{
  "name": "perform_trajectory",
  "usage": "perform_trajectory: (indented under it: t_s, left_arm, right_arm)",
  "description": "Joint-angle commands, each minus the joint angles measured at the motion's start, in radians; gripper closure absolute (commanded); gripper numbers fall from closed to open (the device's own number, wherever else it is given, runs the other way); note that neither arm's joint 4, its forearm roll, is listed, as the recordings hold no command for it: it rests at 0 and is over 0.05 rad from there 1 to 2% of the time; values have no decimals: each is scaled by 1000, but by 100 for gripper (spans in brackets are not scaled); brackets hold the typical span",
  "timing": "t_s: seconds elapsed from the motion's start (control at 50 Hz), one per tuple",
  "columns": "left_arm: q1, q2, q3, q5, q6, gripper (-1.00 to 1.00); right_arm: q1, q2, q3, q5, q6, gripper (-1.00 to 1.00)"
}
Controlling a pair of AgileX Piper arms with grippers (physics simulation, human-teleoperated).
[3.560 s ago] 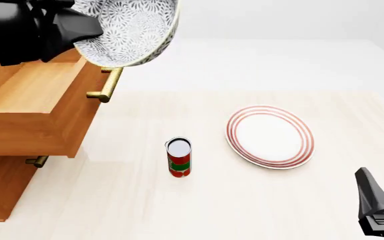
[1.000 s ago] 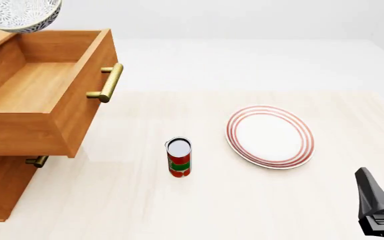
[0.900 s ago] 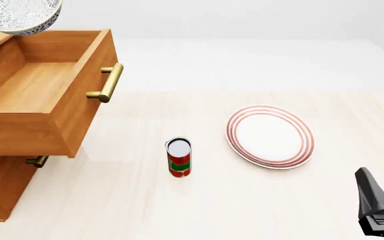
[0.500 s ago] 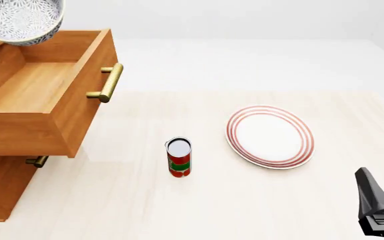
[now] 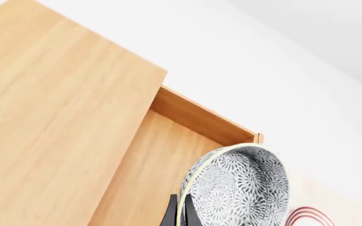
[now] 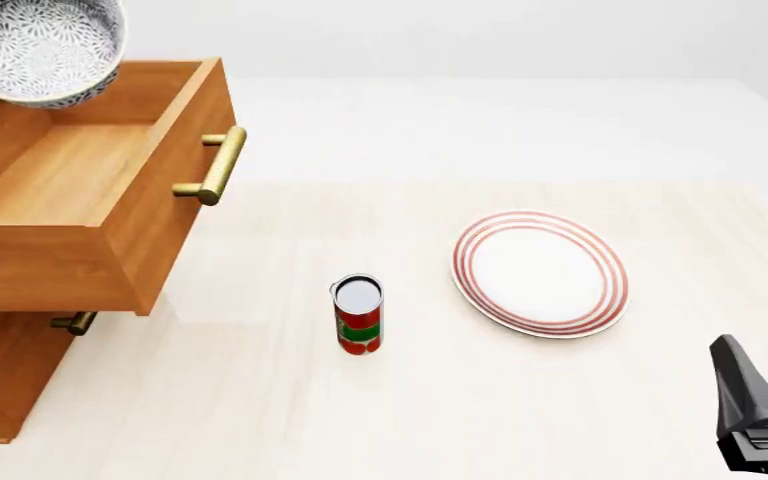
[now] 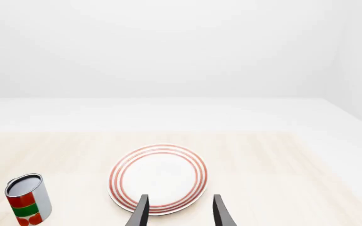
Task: Put the bowl in the top drawer of the cabinet.
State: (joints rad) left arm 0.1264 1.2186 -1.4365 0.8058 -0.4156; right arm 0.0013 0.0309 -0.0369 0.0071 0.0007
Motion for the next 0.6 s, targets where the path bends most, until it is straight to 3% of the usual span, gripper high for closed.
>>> perform_trajectory:
  t_s: [0.02,0.6]
  left_arm:
    - [5,6,17,-17,14,100]
    - [19,16,99,-62,33,100]
  right_arm:
    - [0,0,0,0,0,-100]
    - [0,0,0,0,0,-100]
